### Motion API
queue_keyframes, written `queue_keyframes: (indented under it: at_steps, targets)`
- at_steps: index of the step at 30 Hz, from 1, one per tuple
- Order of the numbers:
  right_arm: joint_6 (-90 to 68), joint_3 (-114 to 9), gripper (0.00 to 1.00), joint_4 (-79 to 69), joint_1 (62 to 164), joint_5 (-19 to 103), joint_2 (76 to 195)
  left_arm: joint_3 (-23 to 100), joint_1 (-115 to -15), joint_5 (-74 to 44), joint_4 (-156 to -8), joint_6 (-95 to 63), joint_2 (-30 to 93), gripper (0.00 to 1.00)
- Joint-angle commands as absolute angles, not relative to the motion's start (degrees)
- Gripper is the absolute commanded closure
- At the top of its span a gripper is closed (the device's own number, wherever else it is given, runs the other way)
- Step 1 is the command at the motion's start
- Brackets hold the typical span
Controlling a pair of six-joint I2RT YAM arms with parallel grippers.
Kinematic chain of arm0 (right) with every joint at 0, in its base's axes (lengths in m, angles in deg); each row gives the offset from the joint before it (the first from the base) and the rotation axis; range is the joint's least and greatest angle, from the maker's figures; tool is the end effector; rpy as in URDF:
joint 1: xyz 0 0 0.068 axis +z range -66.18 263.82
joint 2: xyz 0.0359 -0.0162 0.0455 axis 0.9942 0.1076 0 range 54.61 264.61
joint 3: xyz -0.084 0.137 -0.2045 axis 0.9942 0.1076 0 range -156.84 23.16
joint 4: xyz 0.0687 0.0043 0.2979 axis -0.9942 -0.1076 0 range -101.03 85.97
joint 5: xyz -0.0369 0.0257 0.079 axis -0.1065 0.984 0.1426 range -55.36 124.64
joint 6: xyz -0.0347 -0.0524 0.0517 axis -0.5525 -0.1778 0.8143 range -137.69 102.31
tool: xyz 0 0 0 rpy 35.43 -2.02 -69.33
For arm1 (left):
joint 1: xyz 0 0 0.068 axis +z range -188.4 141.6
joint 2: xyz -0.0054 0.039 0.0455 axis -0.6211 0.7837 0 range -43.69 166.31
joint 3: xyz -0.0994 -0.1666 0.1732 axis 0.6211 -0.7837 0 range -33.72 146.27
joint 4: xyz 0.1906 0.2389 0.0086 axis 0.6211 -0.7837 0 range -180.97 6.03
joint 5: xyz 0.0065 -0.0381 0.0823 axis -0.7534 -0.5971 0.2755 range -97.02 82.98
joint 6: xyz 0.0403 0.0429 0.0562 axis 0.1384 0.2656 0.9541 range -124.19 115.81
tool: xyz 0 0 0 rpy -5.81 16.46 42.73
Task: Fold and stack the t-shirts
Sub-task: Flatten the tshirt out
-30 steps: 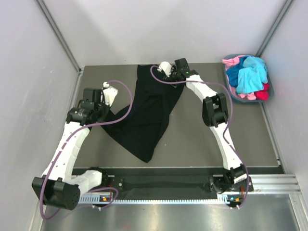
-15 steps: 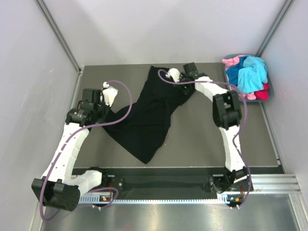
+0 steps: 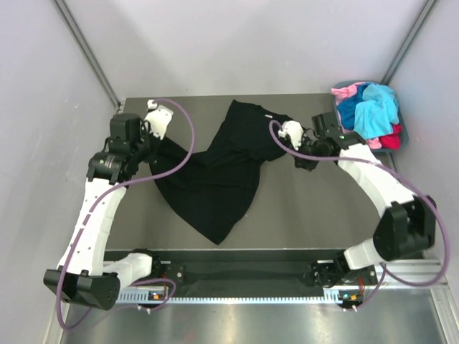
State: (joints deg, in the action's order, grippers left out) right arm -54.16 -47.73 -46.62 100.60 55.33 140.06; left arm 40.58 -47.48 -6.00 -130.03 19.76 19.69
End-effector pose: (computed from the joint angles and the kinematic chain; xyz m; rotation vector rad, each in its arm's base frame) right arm 0.3504 0.1317 0.2307 -1.2405 2.1750 0.3237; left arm 0.2974 -0.0463 0.3687 0.6124 2.1013 0.1663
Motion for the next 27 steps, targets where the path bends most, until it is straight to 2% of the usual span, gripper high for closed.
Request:
queue_keyframes:
  at_steps: [1, 2, 5, 9, 17, 19, 20, 22, 23, 27]
  targets:
    - [-53.56, -44.61, 0.94, -51.23, 101.22, 57.41, 133.28, 45.11, -47.45, -11.4, -127.21, 18.85, 20.91, 1.0]
    - [-53.29, -43.9, 0.81, -49.4, 101.22, 56.01, 132.66, 45.11, -47.45, -12.54, -127.47, 18.06, 21.44, 1.0]
    - [-51.98, -45.47, 0.7, -47.45, 101.22, 53.19, 133.26, 43.54, -47.45, -18.52, -128.26, 15.16, 22.14, 1.0]
    - [-48.03, -51.62, 0.68, -47.71, 101.22, 53.97, 138.53, 40.11, -47.54, -24.33, -128.09, 11.03, 22.06, 1.0]
    - [-47.4, -59.18, 0.57, -41.49, 101.05, 53.01, 139.51, 38.78, -47.63, -29.25, -129.15, 9.62, 22.76, 1.0]
    - [-45.39, -60.15, 0.59, -39.11, 101.22, 52.57, 140.04, 39.57, -47.63, -29.43, -127.75, 9.44, 23.2, 1.0]
    - [-43.9, -60.94, 0.65, -36.14, 101.22, 52.05, 140.65, 39.92, -47.63, -28.65, -127.3, 9.7, 23.55, 1.0]
    - [-40.29, -62.17, 0.71, -34.19, 101.14, 51.34, 141.44, 42.2, -47.63, -27.59, -126.86, 10.4, 24.95, 1.0]
    - [-38.98, -64.53, 0.79, -33.57, 101.22, 51.42, 142.31, 43.34, -47.63, -27.41, -127.29, 11.01, 25.65, 1.0]
    - [-35.8, -68.07, 0.79, -31.81, 101.31, 56.76, 144.95, 50.45, -47.63, -26.26, -131.51, 16.45, 29.87, 1.0]
